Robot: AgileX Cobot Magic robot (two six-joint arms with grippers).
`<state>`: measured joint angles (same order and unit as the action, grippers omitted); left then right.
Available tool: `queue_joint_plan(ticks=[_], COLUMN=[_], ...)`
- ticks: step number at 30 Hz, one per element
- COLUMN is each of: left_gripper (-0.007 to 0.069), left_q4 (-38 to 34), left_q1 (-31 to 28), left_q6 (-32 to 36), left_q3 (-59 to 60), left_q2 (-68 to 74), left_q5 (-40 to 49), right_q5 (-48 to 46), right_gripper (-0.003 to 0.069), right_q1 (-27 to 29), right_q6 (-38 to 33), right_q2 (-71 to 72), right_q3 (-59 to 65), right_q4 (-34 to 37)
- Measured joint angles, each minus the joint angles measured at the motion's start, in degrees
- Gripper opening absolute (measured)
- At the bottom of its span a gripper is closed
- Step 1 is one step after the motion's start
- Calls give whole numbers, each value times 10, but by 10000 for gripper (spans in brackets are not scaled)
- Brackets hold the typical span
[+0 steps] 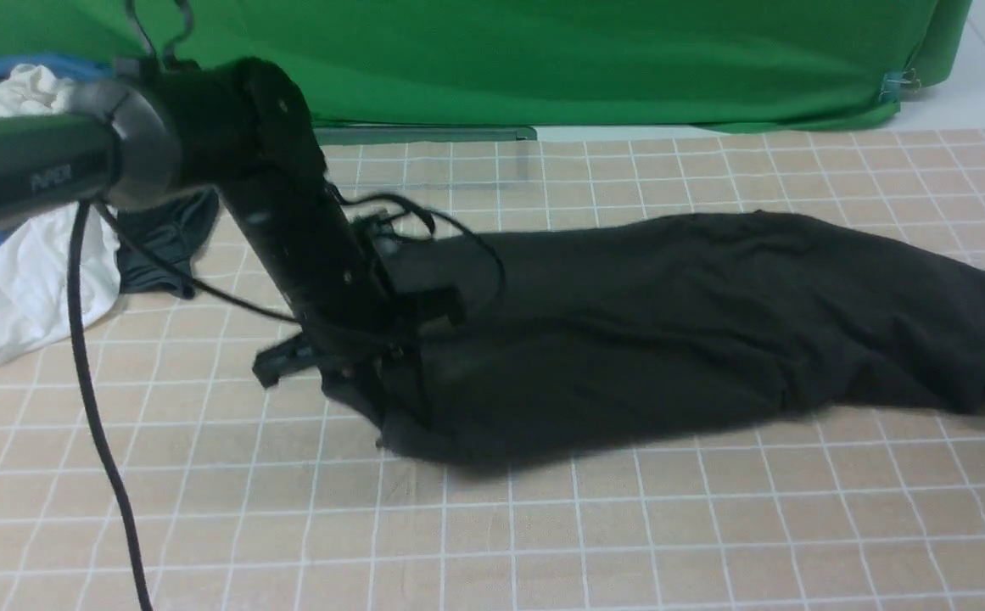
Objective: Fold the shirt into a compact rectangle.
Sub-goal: 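Fold the right end of the dark garment over onto its left end with the right gripper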
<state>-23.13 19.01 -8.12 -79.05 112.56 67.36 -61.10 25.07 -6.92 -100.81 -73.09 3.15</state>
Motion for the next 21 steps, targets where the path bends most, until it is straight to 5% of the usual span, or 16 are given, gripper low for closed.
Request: queue_joint_plan(ticks=[6, 21], left_gripper=[112, 112], left_q4=[26, 72], left_q1=[39, 39], left_q6=[9, 9], left_q3=[120, 277], left_q2=[-80, -160], left_q5=[-28, -120], right_q5=[17, 31], right_gripper=[52, 52], right_q1=[11, 28], right_q6=[54, 77], right_q2=[142, 210], right_q3=[153, 240], right_q4=[-78, -94])
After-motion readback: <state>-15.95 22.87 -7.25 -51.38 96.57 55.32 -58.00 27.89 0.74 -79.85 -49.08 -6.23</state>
